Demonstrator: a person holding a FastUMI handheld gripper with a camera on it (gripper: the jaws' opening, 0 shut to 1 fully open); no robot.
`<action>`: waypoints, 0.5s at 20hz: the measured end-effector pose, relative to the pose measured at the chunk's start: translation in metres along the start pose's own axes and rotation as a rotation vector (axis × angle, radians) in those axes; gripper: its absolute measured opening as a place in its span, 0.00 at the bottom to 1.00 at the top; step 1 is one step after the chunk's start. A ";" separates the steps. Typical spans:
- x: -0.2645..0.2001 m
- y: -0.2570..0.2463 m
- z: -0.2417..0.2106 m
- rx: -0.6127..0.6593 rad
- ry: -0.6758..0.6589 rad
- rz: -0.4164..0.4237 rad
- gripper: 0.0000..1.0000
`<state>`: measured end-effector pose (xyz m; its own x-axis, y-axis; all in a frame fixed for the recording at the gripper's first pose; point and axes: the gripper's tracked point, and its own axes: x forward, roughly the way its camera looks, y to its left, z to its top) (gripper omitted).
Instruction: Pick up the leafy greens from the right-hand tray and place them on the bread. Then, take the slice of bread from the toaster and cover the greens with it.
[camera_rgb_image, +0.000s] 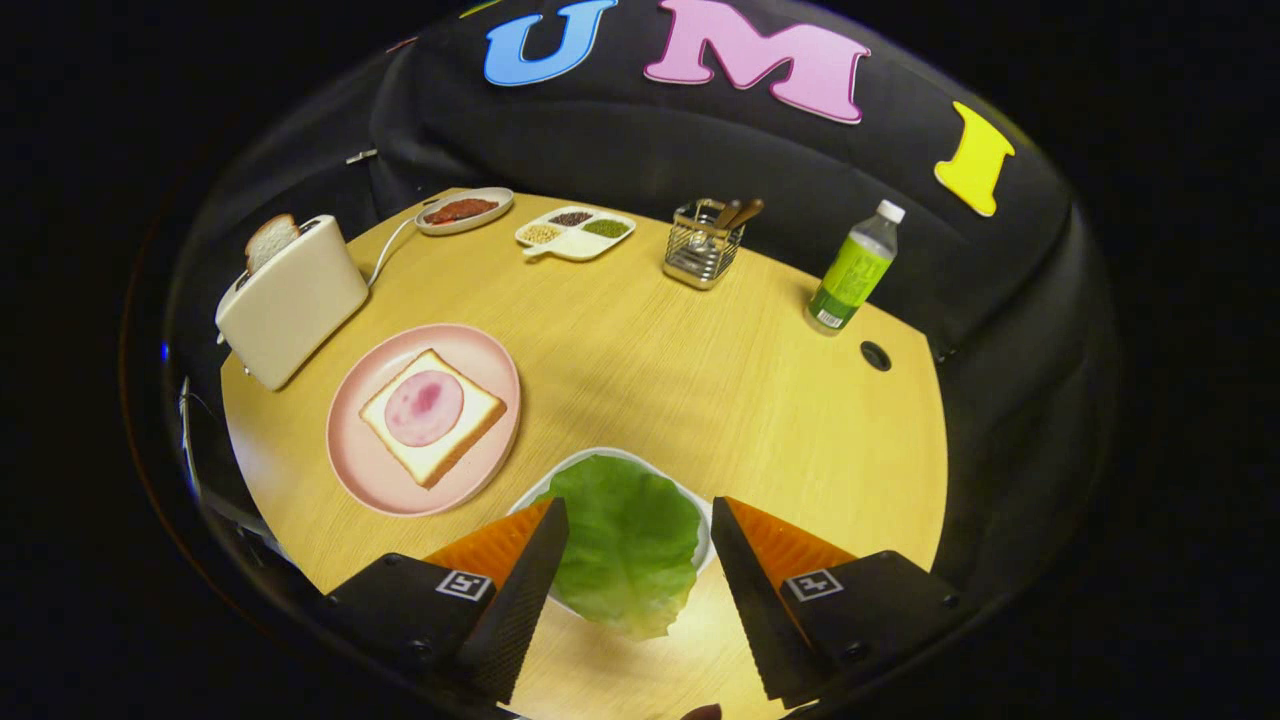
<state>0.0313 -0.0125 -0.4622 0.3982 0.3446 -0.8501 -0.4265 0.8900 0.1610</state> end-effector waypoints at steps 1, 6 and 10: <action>0.006 0.001 -0.007 -0.007 0.030 0.011 0.89; 0.028 0.006 -0.030 -0.040 0.137 0.044 0.74; 0.040 0.012 -0.052 -0.084 0.220 0.063 0.69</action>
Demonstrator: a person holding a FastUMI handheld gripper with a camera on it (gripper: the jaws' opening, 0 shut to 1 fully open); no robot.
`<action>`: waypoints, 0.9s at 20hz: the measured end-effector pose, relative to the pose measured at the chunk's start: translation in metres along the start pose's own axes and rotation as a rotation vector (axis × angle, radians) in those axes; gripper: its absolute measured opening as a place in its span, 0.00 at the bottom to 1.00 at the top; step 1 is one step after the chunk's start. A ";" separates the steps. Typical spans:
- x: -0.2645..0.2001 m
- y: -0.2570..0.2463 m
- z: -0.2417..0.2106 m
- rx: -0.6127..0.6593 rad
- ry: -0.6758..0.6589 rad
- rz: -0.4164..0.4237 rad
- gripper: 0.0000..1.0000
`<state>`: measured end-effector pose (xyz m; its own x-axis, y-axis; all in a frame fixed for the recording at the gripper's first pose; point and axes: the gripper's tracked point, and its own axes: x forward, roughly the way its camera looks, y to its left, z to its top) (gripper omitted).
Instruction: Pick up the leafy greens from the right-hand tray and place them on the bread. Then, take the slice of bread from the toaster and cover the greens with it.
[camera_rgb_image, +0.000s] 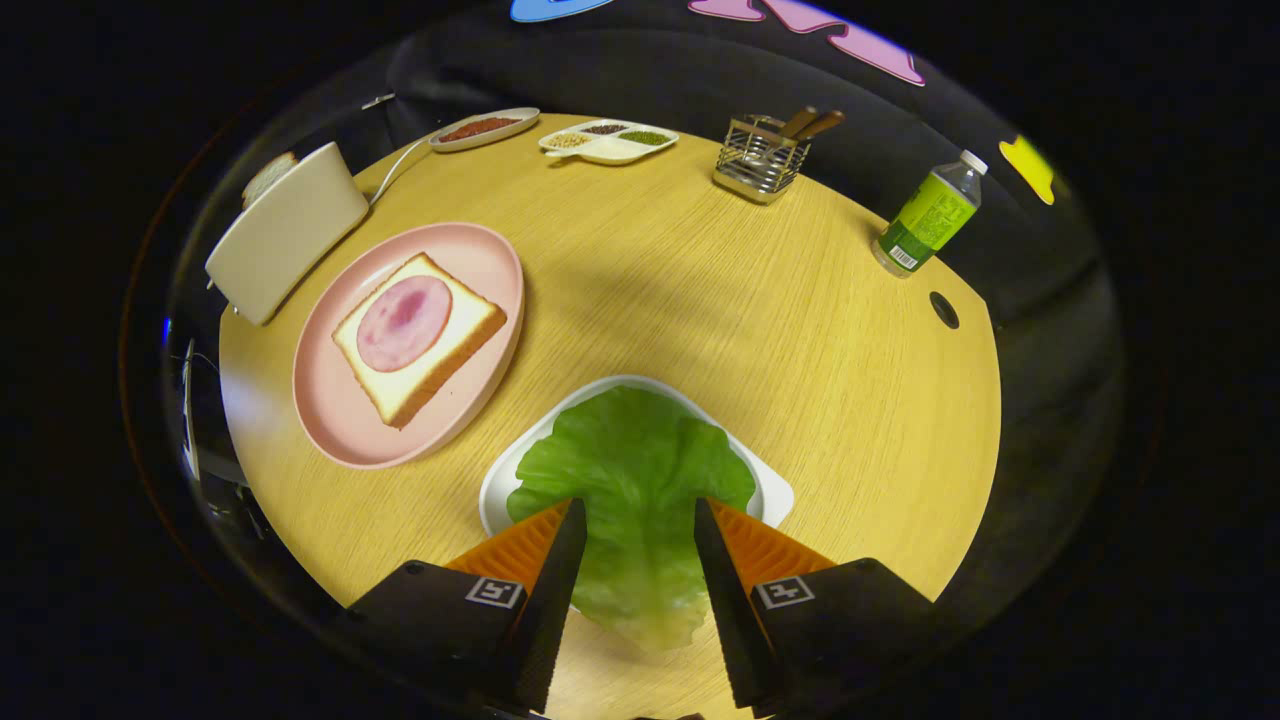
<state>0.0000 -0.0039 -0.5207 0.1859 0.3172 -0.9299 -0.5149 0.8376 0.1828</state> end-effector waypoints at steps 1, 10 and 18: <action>0.003 0.001 -0.003 -0.007 0.019 0.006 0.68; 0.006 0.004 -0.008 0.113 0.031 0.051 0.24; -0.034 -0.001 0.022 0.131 -0.085 0.015 0.06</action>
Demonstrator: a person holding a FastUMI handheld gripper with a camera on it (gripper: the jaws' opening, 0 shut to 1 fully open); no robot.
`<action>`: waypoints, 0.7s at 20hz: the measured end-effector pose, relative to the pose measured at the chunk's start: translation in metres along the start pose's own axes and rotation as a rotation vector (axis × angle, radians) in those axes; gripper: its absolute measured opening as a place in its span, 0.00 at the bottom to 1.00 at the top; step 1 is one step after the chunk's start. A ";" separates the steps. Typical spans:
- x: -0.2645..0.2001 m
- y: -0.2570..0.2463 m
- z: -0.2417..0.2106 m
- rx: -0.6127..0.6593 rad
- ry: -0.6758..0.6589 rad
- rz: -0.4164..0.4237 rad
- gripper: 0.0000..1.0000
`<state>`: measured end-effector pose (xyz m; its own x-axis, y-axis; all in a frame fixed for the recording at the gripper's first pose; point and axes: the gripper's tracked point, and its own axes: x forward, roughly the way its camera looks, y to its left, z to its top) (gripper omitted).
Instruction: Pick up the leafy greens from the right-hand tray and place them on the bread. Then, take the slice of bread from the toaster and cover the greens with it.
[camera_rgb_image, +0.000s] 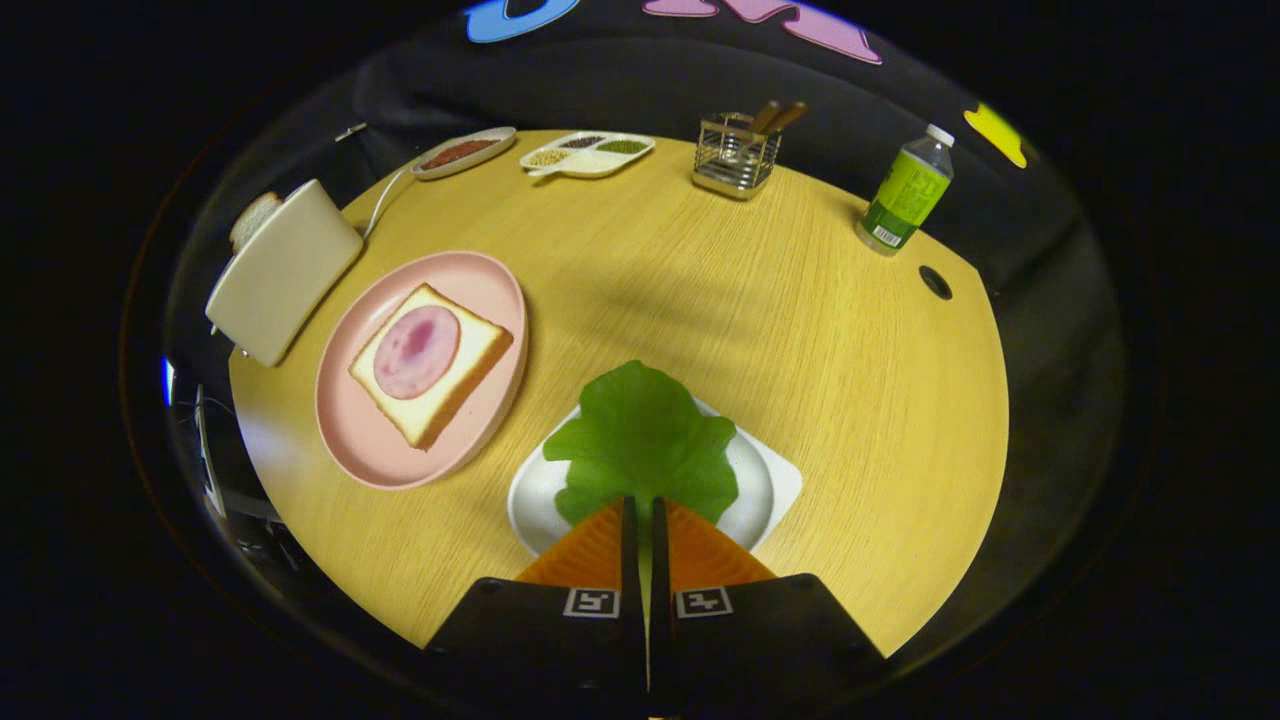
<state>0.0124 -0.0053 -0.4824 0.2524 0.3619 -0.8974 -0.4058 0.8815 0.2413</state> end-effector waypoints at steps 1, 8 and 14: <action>-0.011 0.000 0.011 0.005 -0.036 -0.002 0.06; -0.071 0.039 0.074 -0.015 -0.201 0.053 0.06; -0.071 0.101 0.093 -0.073 -0.202 0.119 0.06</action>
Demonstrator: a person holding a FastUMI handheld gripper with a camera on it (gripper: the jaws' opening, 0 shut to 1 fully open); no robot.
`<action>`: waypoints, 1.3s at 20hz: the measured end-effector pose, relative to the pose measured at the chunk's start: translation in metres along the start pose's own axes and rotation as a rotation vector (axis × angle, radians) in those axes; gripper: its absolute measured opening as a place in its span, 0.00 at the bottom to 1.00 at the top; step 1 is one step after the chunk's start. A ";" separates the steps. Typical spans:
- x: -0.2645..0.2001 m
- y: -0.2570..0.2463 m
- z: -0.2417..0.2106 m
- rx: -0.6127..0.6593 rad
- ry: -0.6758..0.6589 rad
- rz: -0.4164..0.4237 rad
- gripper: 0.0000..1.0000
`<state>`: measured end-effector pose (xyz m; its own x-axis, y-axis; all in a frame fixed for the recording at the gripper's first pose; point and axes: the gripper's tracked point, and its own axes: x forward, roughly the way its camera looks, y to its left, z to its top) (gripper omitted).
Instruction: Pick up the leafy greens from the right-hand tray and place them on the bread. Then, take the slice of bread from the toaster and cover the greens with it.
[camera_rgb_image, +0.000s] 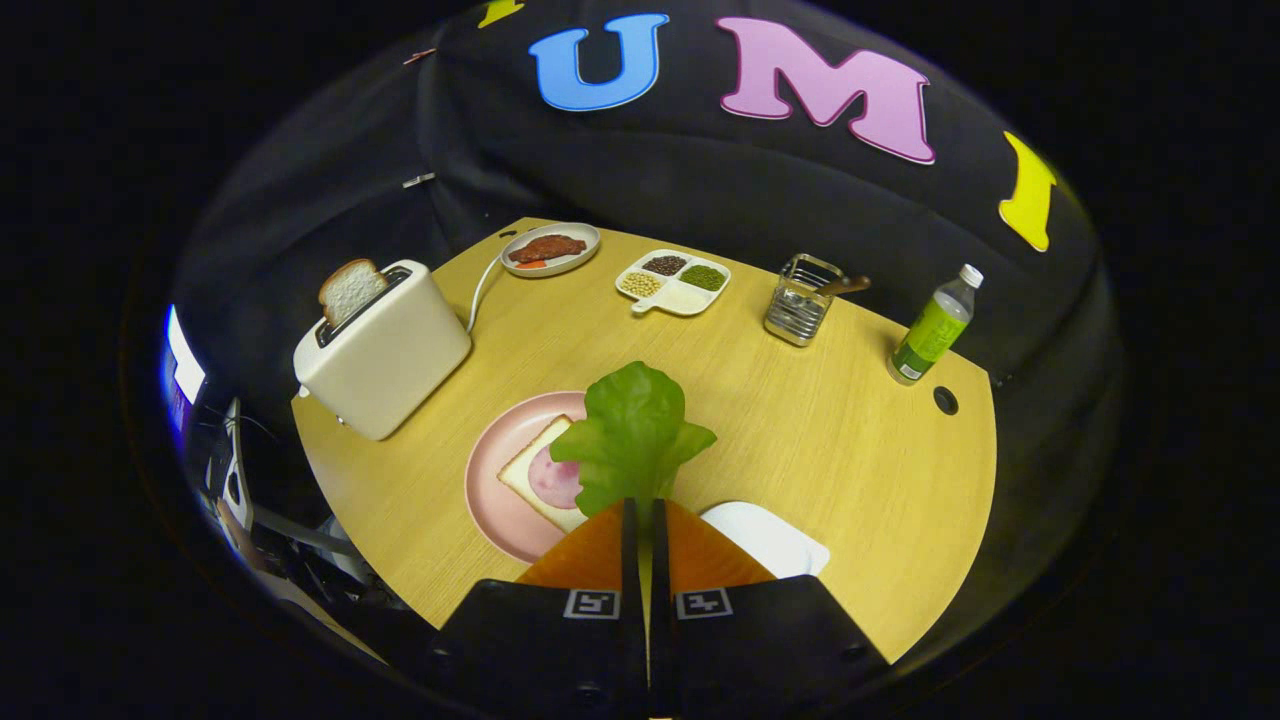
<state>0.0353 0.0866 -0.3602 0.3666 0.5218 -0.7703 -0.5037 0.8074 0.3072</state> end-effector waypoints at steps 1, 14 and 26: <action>0.005 0.011 0.002 -0.006 0.004 0.015 0.06; 0.068 0.058 -0.002 -0.036 0.097 0.034 0.07; 0.052 0.066 0.015 -0.056 0.015 0.029 0.82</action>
<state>0.0328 0.1714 -0.3714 0.3399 0.5404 -0.7697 -0.5572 0.7750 0.2981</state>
